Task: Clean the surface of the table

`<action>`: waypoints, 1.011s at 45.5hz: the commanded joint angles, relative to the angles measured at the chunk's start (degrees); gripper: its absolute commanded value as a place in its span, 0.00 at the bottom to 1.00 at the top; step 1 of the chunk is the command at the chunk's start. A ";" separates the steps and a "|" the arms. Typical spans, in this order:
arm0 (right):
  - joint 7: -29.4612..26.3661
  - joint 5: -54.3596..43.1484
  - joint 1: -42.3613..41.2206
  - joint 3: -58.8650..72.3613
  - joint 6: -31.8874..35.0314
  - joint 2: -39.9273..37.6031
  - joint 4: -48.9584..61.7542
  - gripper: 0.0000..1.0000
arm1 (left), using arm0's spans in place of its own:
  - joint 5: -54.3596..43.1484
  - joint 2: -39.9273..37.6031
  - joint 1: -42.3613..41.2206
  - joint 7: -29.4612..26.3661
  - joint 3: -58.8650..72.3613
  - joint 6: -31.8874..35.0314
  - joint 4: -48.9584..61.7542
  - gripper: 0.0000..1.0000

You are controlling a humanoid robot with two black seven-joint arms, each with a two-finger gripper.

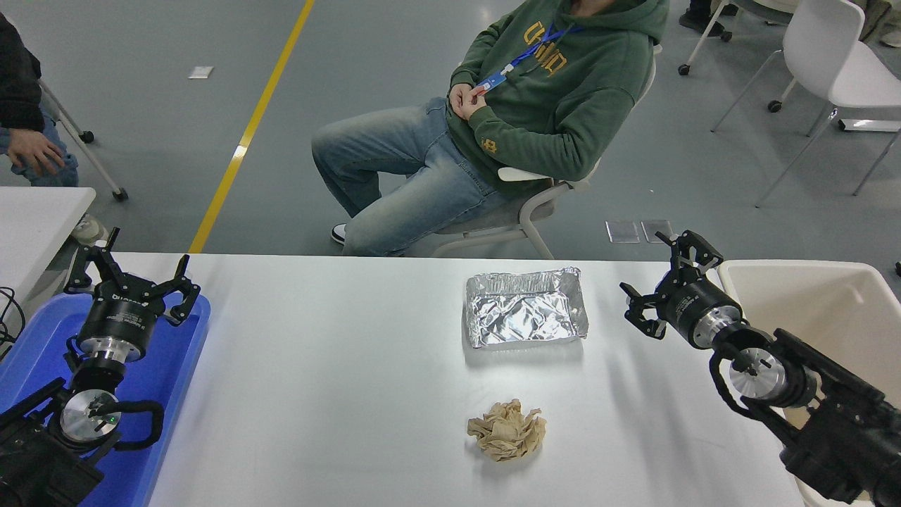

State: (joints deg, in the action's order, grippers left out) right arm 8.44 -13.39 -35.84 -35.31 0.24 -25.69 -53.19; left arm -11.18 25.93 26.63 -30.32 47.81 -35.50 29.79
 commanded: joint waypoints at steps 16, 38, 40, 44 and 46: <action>-0.01 -30.89 -21.64 31.09 -0.59 -4.20 -3.32 1.00 | 0.02 0.00 0.00 0.00 0.00 -0.01 0.00 1.00; -0.01 -45.76 -28.32 46.64 -5.07 4.59 3.97 1.00 | 0.02 0.00 0.00 0.00 0.00 -0.01 0.00 1.00; -0.01 -45.76 -29.19 47.96 -5.68 6.26 5.72 0.99 | 0.02 0.00 0.00 0.00 0.00 -0.01 0.00 1.00; -0.01 -45.76 -29.99 49.99 -6.56 8.90 8.80 0.99 | 0.02 0.00 0.00 0.00 0.00 -0.01 0.00 1.00; -0.01 -45.84 -29.99 50.86 -6.65 9.78 10.29 0.99 | 0.02 0.00 0.00 0.00 0.00 -0.01 0.00 1.00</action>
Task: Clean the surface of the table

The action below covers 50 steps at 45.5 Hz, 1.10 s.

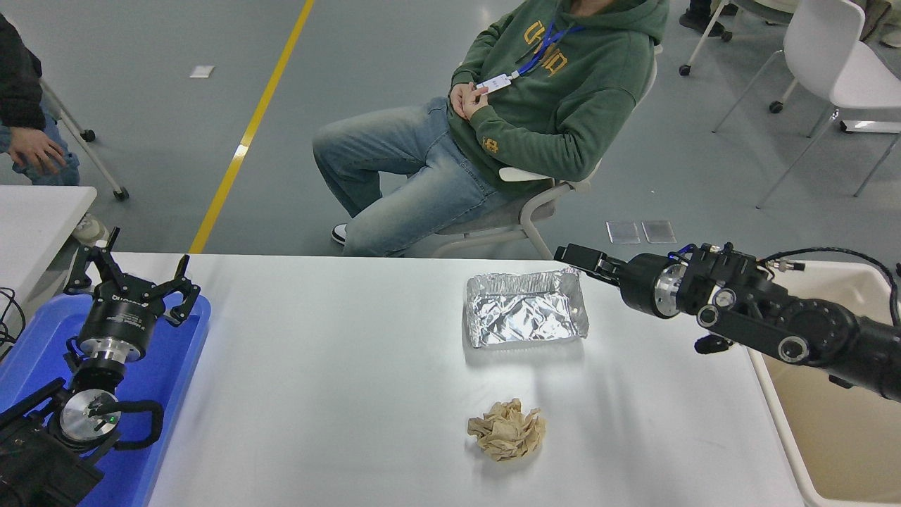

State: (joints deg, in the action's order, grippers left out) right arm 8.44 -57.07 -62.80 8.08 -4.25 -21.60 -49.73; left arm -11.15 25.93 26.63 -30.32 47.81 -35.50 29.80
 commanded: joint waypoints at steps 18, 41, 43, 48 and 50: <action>0.00 -2.17 -2.51 21.01 -3.05 10.96 16.33 0.99 | 0.07 0.00 0.00 0.00 0.00 0.00 0.00 1.00; 0.00 -1.47 1.62 23.38 -2.69 13.43 19.32 0.99 | -0.02 0.00 0.00 0.00 0.00 0.00 0.00 1.00; -0.09 -1.38 2.06 23.30 -2.69 13.51 19.41 0.99 | 0.07 0.00 0.00 0.00 0.00 0.00 0.00 1.00; -0.09 -1.38 3.21 23.12 -2.78 15.01 21.78 0.95 | -0.02 0.00 0.00 0.00 0.00 0.00 0.00 1.00; -0.09 -1.38 3.64 23.12 -2.78 15.36 22.75 0.95 | -0.02 0.00 0.00 0.00 0.00 0.00 0.00 1.00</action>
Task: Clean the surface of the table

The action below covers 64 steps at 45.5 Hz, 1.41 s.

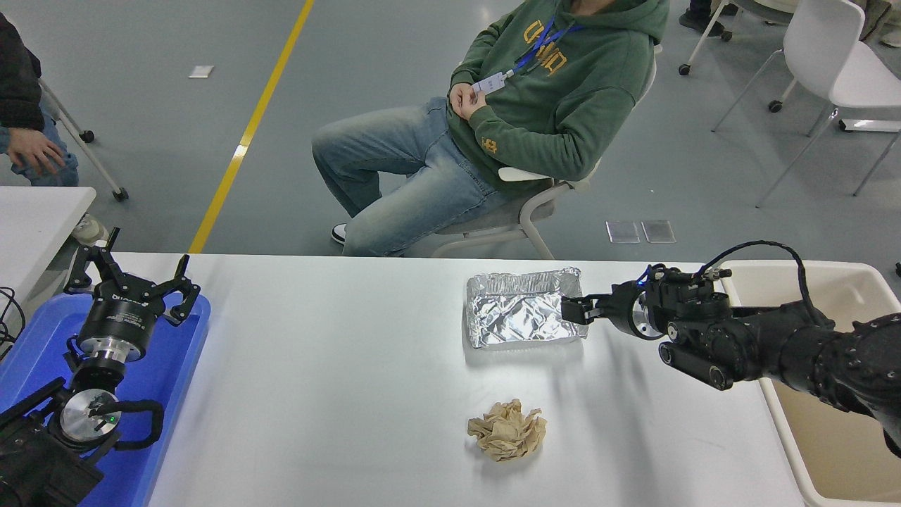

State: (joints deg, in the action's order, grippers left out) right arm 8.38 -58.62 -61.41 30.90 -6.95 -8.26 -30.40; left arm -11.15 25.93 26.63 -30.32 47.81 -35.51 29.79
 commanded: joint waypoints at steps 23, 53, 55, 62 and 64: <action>-0.29 3.25 3.84 -0.05 0.18 4.04 4.65 0.86 | -0.01 0.00 0.00 0.00 0.00 0.00 0.00 1.00; -0.47 3.25 5.24 0.30 1.41 6.94 8.87 0.50 | -0.01 0.00 -0.09 0.00 0.00 0.00 0.00 1.00; -0.47 3.34 5.24 0.39 1.67 7.12 8.95 0.44 | -0.01 0.00 0.00 0.00 0.00 0.00 0.00 1.00; -0.47 3.34 4.72 0.39 3.17 7.29 9.04 0.08 | -0.01 0.00 0.00 0.00 0.00 0.00 0.00 1.00; -0.47 3.34 4.45 0.21 3.69 7.29 9.04 0.00 | -0.01 0.00 0.00 0.00 0.00 0.00 0.00 1.00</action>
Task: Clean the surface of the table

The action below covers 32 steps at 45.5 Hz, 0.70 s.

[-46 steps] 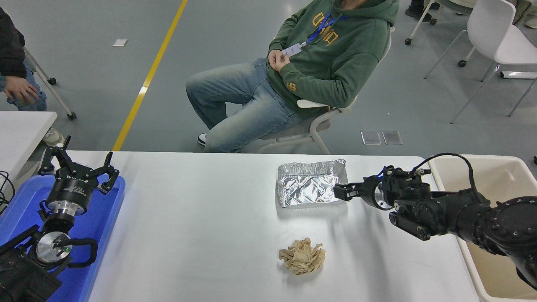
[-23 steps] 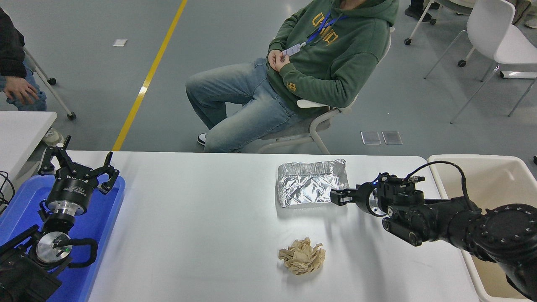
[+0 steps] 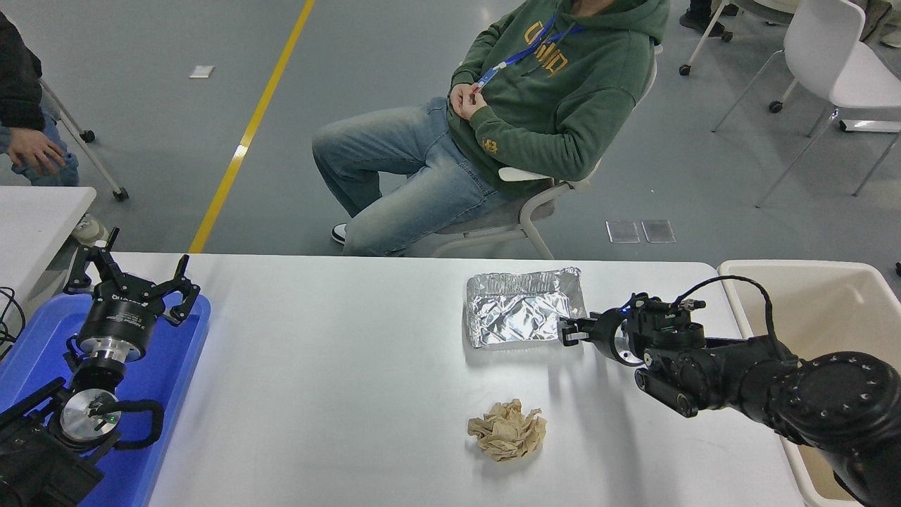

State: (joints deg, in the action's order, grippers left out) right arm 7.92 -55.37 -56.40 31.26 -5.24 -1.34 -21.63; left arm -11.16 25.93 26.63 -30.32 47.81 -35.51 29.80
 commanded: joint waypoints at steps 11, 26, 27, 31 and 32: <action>0.08 5.53 -2.48 -0.50 3.39 0.29 0.01 0.00 | 0.00 0.00 0.00 0.00 0.00 0.00 0.00 1.00; 0.43 5.71 -2.84 -0.67 3.65 -0.50 -0.69 0.00 | 0.00 0.00 0.00 0.00 0.00 0.00 0.00 1.00; 0.43 5.80 -2.75 -0.67 3.65 -0.50 -0.69 0.00 | 0.00 0.00 0.00 0.00 0.00 0.00 0.00 1.00; 0.43 6.15 -2.66 -0.76 3.83 -0.68 -0.69 0.00 | 0.00 0.00 0.00 0.00 0.00 0.00 0.00 1.00; 0.43 6.15 -2.66 -0.76 3.83 -0.85 -0.78 0.00 | 0.00 0.00 0.00 0.00 0.00 0.00 0.00 1.00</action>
State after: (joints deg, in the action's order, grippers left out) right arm 8.27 -50.07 -58.97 30.63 -1.77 -1.67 -22.12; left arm -11.16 25.93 26.63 -30.32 47.81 -35.51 29.80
